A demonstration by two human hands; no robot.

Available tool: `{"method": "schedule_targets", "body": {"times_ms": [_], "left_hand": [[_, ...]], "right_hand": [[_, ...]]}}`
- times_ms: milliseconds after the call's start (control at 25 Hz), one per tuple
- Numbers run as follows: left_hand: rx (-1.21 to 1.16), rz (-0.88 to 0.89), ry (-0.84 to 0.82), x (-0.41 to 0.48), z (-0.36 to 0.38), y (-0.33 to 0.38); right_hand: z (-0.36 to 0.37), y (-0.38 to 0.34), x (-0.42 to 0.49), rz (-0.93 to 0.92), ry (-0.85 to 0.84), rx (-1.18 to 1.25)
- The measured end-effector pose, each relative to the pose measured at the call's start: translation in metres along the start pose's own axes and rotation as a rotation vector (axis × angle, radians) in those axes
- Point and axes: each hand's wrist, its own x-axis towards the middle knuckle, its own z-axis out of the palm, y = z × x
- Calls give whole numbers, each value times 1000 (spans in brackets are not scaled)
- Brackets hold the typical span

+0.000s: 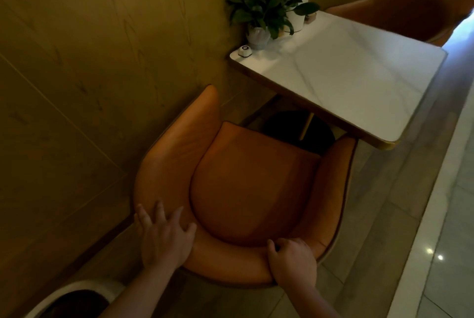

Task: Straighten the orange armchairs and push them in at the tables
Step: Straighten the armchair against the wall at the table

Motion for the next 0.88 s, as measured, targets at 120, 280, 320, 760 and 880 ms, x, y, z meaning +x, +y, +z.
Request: {"method": "schedule_targets", "body": {"times_ms": [120,280,320,760,880], "left_hand": [[-23,6,6,6,1,-1],[-70,23,17,30,1,-7],[-66,39,23,39,-1,-9],[-13,165,72,143,-32,-18],[2,166,69,158,-36,-10]], "right_hand": [[2,-3,-1,-11,16,38],[-3,-19,4,-4,23,46],[-3,-25,7,5,7,44],[14,-84,58,110,-13,87],[19,-85,76,136,-12,144]]}}
